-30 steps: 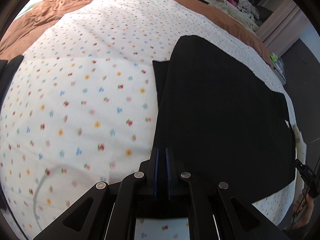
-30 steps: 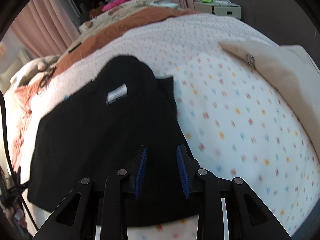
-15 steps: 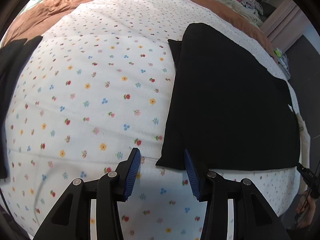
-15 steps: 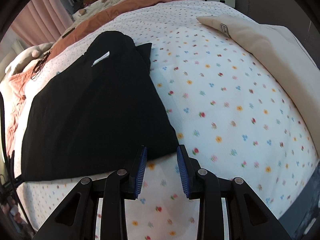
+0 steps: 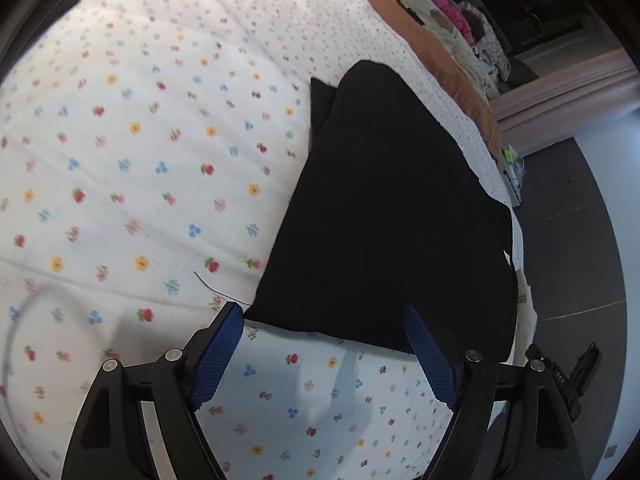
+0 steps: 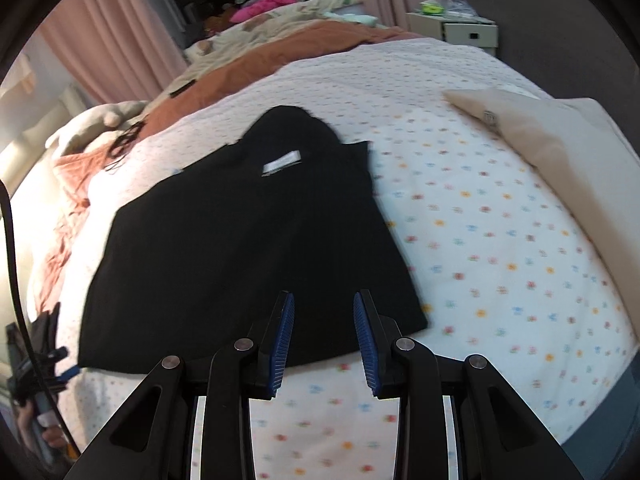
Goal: Fold large clothes
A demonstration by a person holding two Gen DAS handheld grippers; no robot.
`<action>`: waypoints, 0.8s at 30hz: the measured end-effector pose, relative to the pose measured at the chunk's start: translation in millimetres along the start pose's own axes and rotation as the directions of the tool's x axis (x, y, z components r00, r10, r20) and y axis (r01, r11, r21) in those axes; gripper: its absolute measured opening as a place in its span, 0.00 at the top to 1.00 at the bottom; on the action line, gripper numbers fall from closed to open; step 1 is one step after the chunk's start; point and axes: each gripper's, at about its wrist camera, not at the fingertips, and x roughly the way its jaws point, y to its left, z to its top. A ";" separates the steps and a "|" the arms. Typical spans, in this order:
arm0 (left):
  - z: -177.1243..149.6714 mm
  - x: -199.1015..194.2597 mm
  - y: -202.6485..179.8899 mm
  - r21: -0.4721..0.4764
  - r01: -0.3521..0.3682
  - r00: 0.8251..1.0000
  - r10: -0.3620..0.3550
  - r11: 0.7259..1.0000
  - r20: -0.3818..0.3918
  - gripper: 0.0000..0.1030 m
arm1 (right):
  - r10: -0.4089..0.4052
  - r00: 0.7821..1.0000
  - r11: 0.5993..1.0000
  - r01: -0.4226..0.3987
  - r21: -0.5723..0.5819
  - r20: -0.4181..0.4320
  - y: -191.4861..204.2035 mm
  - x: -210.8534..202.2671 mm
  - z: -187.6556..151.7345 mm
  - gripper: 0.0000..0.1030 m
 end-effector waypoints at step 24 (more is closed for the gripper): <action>8.9 13.5 15.8 -0.174 0.218 0.975 -0.224 0.960 -0.010 0.19 | 0.160 0.979 0.977 -0.175 -0.124 -0.123 87.8 50.2 -21.7 0.70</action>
